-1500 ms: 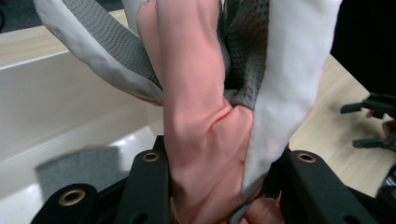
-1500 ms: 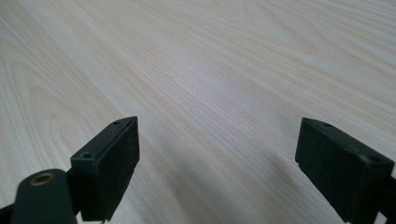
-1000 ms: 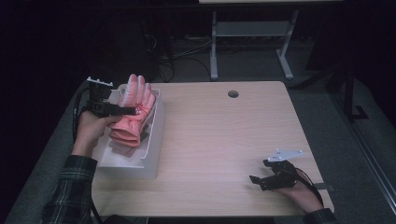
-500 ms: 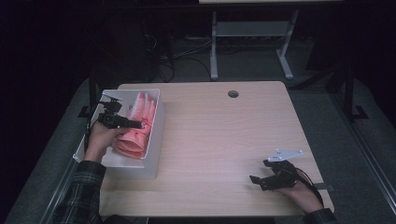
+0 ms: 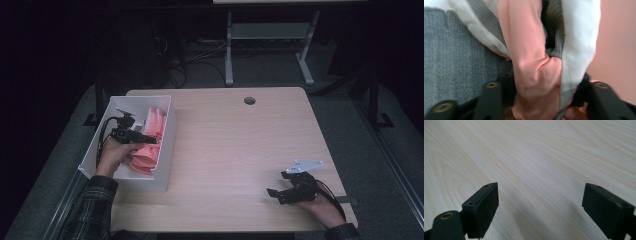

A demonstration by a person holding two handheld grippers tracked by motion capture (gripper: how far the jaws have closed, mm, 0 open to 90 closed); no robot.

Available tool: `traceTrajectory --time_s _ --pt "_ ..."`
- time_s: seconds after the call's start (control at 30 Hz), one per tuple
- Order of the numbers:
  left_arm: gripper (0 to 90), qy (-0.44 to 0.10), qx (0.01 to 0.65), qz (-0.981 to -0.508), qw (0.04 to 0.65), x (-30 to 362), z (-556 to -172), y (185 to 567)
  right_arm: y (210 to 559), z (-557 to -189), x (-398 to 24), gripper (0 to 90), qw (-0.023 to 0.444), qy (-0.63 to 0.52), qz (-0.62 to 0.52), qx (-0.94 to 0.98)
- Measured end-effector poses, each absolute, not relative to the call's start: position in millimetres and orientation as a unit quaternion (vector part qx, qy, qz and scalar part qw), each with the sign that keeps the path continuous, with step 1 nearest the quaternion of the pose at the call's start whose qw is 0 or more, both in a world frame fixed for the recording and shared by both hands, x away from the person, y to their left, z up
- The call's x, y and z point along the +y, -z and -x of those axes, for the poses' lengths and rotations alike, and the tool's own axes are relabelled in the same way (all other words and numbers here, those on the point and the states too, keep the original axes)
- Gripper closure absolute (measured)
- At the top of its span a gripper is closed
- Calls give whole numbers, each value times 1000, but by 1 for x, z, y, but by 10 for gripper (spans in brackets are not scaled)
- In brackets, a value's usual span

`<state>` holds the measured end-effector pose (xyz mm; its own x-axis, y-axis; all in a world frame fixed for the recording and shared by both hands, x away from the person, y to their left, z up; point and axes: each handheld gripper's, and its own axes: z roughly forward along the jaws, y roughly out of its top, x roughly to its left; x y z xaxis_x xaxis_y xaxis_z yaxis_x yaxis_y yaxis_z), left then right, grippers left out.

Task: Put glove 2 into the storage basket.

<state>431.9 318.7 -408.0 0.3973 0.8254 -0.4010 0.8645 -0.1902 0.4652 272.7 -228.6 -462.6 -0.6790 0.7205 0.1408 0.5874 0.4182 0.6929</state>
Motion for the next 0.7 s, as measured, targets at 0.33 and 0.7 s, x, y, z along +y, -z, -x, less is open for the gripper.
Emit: traceTrajectory --time_s 0.33,0.7 --pt "176 -9 540 -773 332 327 -426 383 464 -274 -231 135 88 -376 -387 837" --pt "174 -52 518 -776 355 334 -415 346 463 -273 -229 135 88 -373 -386 839"
